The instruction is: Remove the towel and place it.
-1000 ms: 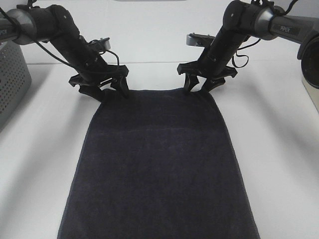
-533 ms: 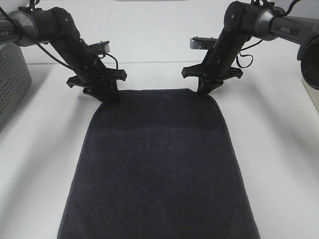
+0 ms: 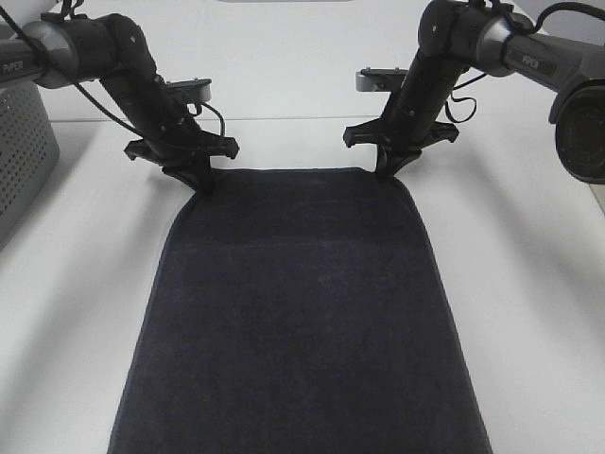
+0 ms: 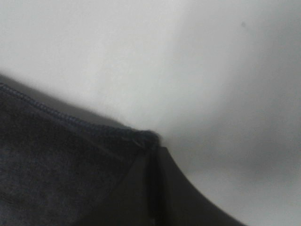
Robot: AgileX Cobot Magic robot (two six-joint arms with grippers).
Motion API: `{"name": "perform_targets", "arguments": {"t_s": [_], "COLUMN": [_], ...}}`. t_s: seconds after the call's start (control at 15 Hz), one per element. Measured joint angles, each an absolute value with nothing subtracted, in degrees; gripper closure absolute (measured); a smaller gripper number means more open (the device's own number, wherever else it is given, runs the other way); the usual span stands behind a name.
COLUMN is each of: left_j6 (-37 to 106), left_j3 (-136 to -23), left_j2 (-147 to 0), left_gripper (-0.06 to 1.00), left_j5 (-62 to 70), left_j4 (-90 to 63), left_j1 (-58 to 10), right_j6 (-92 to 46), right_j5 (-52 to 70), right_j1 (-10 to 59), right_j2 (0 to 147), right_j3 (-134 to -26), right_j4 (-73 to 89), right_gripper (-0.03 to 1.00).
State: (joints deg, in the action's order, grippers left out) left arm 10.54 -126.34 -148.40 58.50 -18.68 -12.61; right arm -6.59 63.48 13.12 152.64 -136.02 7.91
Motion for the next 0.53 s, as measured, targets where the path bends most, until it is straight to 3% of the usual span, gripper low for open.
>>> {"name": "perform_targets", "arguments": {"t_s": [0.53], "left_j6": [12.9], "left_j3": [-135.1], "left_j2": [-149.0], "left_gripper": [0.94], "left_j5": [47.3], "left_j4": [-15.4], "left_j1": [-12.5], "right_j6": [-6.6], "right_j5": [48.9], "right_j1": [13.1], "right_j2": [153.3], "right_j3": [-145.1], "right_j4": [6.9], "right_gripper": [0.96]}}
